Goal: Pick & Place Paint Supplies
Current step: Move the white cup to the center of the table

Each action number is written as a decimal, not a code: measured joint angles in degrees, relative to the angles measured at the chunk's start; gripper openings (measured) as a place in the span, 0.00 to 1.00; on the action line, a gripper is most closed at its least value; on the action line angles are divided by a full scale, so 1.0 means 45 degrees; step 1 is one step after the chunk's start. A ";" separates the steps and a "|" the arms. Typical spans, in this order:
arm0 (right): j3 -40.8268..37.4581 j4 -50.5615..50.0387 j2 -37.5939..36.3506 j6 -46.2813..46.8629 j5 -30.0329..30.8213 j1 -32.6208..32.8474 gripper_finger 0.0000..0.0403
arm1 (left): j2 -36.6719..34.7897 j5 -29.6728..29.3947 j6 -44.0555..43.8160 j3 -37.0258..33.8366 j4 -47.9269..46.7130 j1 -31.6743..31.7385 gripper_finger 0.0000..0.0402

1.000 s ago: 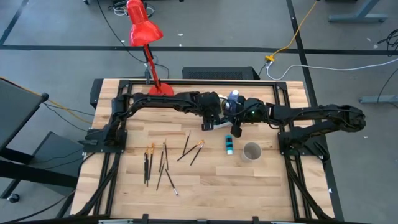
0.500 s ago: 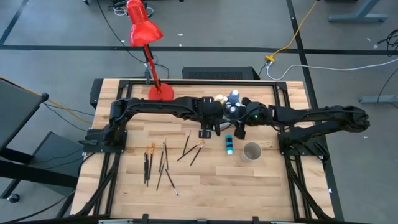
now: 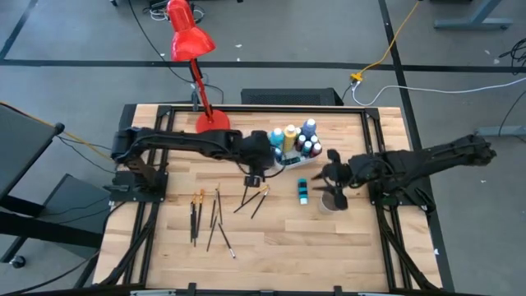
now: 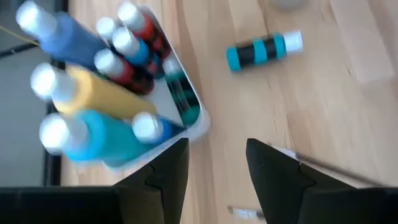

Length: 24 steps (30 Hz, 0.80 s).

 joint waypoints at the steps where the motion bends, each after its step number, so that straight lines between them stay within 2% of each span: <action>1: 0.0108 -0.0169 0.0016 0.0271 -0.0251 0.0266 0.37 | -0.0296 0.0012 -0.0052 -0.0554 0.0613 0.0000 0.42; 4: 0.0924 -0.1418 0.0247 0.1134 -0.0399 0.0941 0.37 | -0.1034 0.0132 -0.0420 -0.2026 0.2305 0.0005 0.42; 7: 0.1821 -0.3755 0.0527 0.2157 -0.0263 0.1514 0.37 | -0.1510 0.0152 -0.1056 -0.2978 0.3576 -0.0081 0.43; 9: 0.2197 -0.4399 0.0805 0.2845 -0.0268 0.1910 0.37 | -0.1748 0.0145 -0.1471 -0.3443 0.3734 -0.0107 0.42; 11: 0.2246 -0.5109 0.1116 0.3470 -0.0321 0.2352 0.37 | -0.1765 0.0134 -0.1686 -0.3699 0.4633 -0.0130 0.42; 15: 0.2244 -0.6077 0.2032 0.4705 -0.0330 0.2861 0.37 | -0.1825 0.0077 -0.1674 -0.3835 0.4996 -0.0146 0.42; 24: 0.2244 -0.6317 0.2987 0.5697 -0.0404 0.3222 0.37 | -0.1830 0.0184 -0.1472 -0.3835 0.5764 -0.0146 0.42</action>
